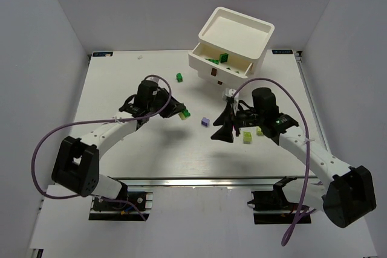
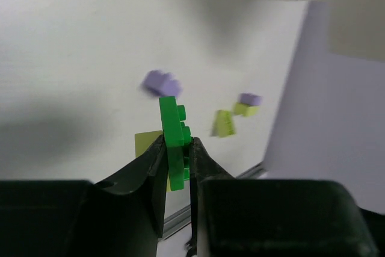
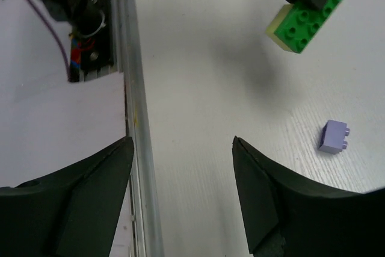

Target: Sort the legos into containers by color

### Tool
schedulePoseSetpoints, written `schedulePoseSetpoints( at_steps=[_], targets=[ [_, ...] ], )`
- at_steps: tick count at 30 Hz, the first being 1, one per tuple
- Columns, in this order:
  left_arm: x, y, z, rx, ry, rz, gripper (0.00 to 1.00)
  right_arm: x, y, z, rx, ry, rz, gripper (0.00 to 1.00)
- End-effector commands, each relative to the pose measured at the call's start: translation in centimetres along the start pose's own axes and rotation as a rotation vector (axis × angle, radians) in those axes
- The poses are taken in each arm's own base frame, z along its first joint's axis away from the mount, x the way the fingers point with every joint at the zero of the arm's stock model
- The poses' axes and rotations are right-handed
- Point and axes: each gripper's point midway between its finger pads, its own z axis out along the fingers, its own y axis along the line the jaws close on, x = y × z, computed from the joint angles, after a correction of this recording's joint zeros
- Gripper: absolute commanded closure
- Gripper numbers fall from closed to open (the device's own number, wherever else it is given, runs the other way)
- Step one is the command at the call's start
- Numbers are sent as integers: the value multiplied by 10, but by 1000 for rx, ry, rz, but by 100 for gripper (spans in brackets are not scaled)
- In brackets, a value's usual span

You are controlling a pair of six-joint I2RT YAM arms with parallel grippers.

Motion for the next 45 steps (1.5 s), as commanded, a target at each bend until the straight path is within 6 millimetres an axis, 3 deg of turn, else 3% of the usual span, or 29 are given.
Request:
schedulePoseSetpoints(
  at_steps=[1,6,8,11,12,18,27,32,40,45],
  targets=[
    [-11,-46,-19,196,-84,-37,100,-39,-23,9,158,-126,152,28],
    [-27,-62,-35,284,-218,-150,100,-53,-58,20,343,-164,363,27],
    [-28,-65,-39,294,-236,-203,100,-59,-59,24,360,-188,415,26],
    [-27,-69,-40,288,-242,-296,100,-76,-66,26,417,-259,401,24],
    [-29,-71,-41,286,-244,-317,100,-78,-64,31,417,-267,394,16],
    [-24,-80,-34,240,-200,-430,100,-83,-75,45,444,-302,305,13],
    [-31,-95,-36,233,-198,-512,100,-77,-89,51,511,-300,250,13],
    [-28,-98,-37,244,-185,-546,100,-87,-93,50,513,-382,235,15],
    [-25,-103,-39,278,-176,-586,100,-88,-108,63,522,-378,308,20],
    [-32,-110,-45,321,-199,-599,100,-91,-111,60,541,-408,318,24]
  ],
)
